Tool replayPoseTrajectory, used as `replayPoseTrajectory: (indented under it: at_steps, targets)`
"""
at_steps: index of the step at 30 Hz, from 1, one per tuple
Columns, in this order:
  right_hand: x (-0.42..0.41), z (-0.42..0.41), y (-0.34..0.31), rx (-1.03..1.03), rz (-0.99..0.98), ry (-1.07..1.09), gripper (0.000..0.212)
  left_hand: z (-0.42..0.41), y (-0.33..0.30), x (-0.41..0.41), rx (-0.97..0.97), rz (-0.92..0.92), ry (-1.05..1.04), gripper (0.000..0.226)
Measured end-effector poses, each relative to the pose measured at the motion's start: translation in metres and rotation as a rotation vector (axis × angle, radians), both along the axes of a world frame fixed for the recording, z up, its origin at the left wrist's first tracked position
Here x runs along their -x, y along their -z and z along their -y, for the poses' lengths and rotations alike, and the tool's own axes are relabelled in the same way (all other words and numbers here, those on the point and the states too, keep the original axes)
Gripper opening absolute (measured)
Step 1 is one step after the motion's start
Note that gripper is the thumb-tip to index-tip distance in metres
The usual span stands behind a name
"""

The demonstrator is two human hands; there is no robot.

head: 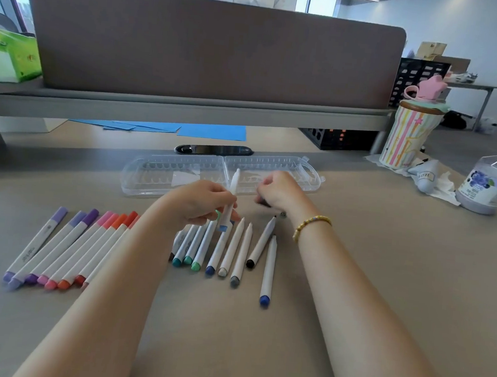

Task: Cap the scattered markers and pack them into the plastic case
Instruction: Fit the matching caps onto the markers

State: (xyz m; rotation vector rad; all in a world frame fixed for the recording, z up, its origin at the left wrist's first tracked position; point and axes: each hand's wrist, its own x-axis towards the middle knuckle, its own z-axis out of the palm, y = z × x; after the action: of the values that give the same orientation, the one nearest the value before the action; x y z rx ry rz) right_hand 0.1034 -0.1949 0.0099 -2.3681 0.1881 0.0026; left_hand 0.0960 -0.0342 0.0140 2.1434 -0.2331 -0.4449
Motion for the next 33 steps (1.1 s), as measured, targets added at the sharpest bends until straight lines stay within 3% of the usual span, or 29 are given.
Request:
replayPoseTrajectory:
  at_steps: [5,7,13,20,28,33]
  targets:
    - [0.004,0.019,-0.010,-0.887,0.045,0.091,0.010,0.007,-0.001,0.005,0.032,-0.038,0.065,0.016]
    - [0.004,0.023,-0.008,-1.008,0.022,0.106,0.010,0.010,-0.001,0.006,0.003,-0.026,0.090,0.019]
    - [0.007,0.024,-0.005,-0.953,0.042,0.139,0.013,0.013,-0.002,0.009,-0.077,0.007,0.155,0.034]
    - [0.007,0.022,-0.005,-0.746,0.078,0.112,0.014,0.014,-0.002,0.009,-0.081,0.003,0.156,0.032]
    - [0.014,0.023,-0.009,-0.656,0.122,0.044,0.017,0.018,-0.002,0.011,-0.068,0.022,0.163,0.030]
    - [0.016,0.014,-0.011,-0.578,0.131,0.008,0.019,0.030,0.003,0.013,0.017,0.177,0.023,0.039]
